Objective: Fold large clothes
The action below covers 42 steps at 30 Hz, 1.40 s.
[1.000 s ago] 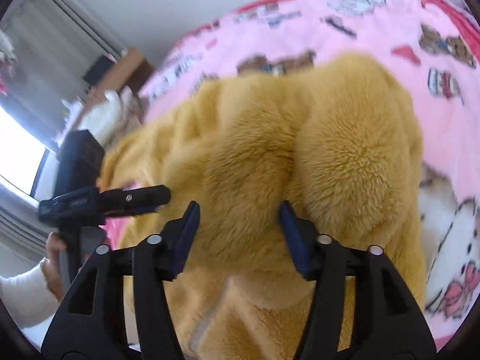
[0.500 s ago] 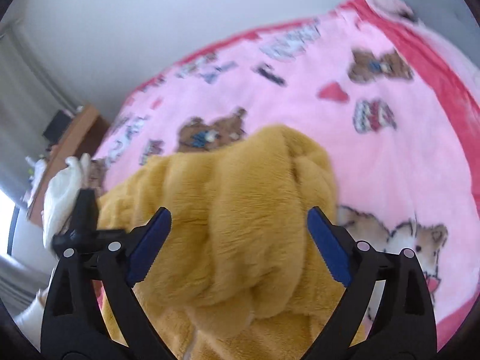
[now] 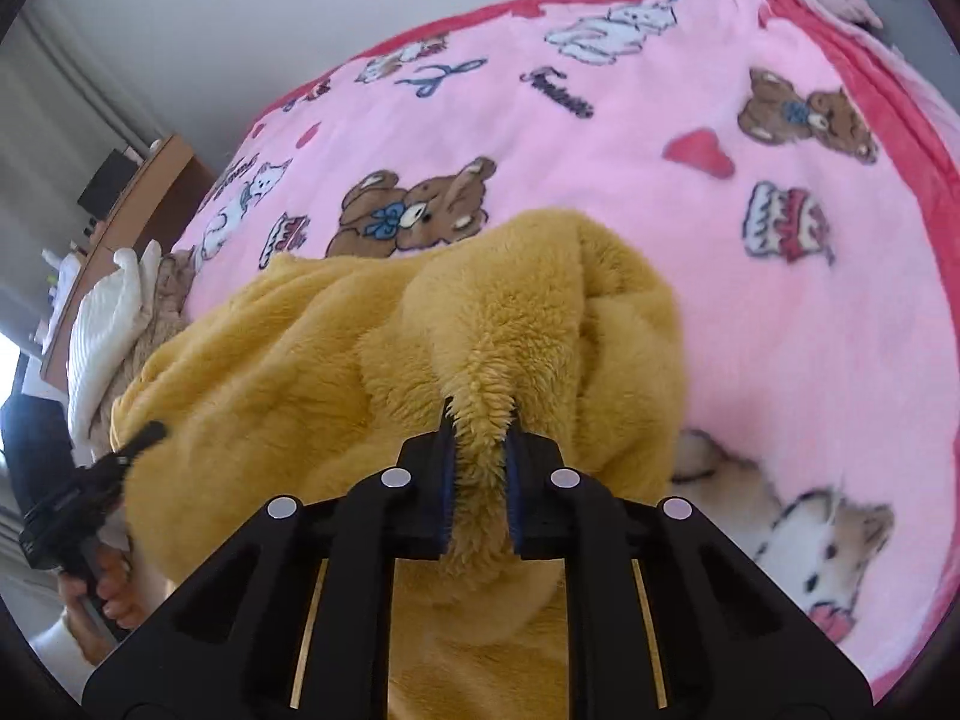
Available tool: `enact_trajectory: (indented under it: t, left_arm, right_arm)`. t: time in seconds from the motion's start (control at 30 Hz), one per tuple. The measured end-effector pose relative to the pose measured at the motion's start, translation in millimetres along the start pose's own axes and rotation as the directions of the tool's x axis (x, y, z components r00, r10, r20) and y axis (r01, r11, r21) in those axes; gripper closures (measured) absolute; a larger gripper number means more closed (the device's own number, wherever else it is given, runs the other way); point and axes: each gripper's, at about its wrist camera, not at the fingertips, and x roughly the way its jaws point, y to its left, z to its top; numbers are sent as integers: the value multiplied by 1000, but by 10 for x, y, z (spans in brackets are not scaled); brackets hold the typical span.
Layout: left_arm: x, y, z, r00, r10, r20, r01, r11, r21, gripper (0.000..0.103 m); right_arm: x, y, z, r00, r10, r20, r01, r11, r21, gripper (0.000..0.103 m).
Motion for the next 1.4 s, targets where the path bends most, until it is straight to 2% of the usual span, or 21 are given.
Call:
enact_trajectory:
  t: [0.13,0.2,0.27,0.3,0.33,0.47,0.53,0.57,0.67,0.7,0.77,0.83,0.87,0.9,0.93,0.97,1.03,1.13,1.23,1.33,1.4]
  left_arm:
    - [325,485,-464,992,77,-98,-96,973,-212,90]
    - [408,589,-605,991,87,-102,-110,962,-249,88]
    - [404,479,-549,992,101,-82,-116,971,-211,85]
    - [375,386,-483,991,101,-83,-115,975,-190,80]
    - [336,304,-430,991,101,-83,-114,978,-176,75]
    - [104,49,-229,995,79,-62,-85,991,-103,56]
    - [-35,-79,-121,996,73,-59,-75,996,-46,44]
    - [-87,-114,-81,996,71,-58,-72,997,-21,39]
    - [-148,-241,41,993,78,-89,-72,994,77,38]
    - [-83,-277,75,991,61,-120,-50,994,96,37]
    - [129,-234,57,976,90,-196,-71,992,101,37]
    - [328,-81,8,971,96,-217,-87,995,51,37]
    - [413,7,-15,972,68,-225,-69,998,1,37]
    - [437,95,-54,973,61,-222,-68,997,-21,37]
    - [486,155,-75,974,68,-217,-80,996,-44,38]
    - [510,197,-95,974,75,-213,-89,994,-57,46]
    - [548,230,-114,974,74,-213,-89,994,-63,53]
    - [594,227,-128,974,78,-213,-89,995,-41,63]
    - [639,232,-145,970,93,-224,-101,994,-29,65]
    - [628,301,-225,967,94,-236,-108,993,-48,65]
    - [608,346,-287,964,128,-233,-140,990,-35,65]
  right_arm:
    - [325,-271,-198,994,43,-99,-34,995,92,90]
    - [422,-244,-269,993,47,-105,-37,995,94,88]
    - [401,-196,-267,996,6,-91,1,997,78,85]
    - [365,-188,-260,996,7,-85,0,997,81,77]
    - [312,-177,-240,997,17,-79,-9,995,99,62]
    - [-49,-50,-225,995,94,23,-96,989,115,37]
    - [-241,88,-291,989,133,59,-138,987,78,19]
    - [-287,154,-351,986,156,54,-159,985,60,19]
    - [-307,313,-554,980,196,35,-198,980,38,19]
    - [-280,345,-601,978,207,28,-208,977,38,20]
    - [-57,412,-651,980,200,-20,-199,978,70,24]
    - [143,408,-666,980,194,-46,-188,976,111,50]
    - [224,408,-672,983,181,-37,-177,978,108,62]
    - [247,438,-682,986,163,-32,-160,984,79,79]
    - [232,470,-677,988,156,-23,-154,987,55,83]
    - [199,492,-682,988,157,-15,-156,987,44,87]
    - [45,527,-684,986,169,13,-169,985,20,91]
    - [-135,511,-727,991,133,11,-132,991,-17,93]
    - [-206,426,-848,996,92,-15,-93,995,-29,94]
    - [-73,258,-1049,996,36,-84,-35,999,19,103]
    - [197,47,-1285,977,-60,-203,73,996,54,103]
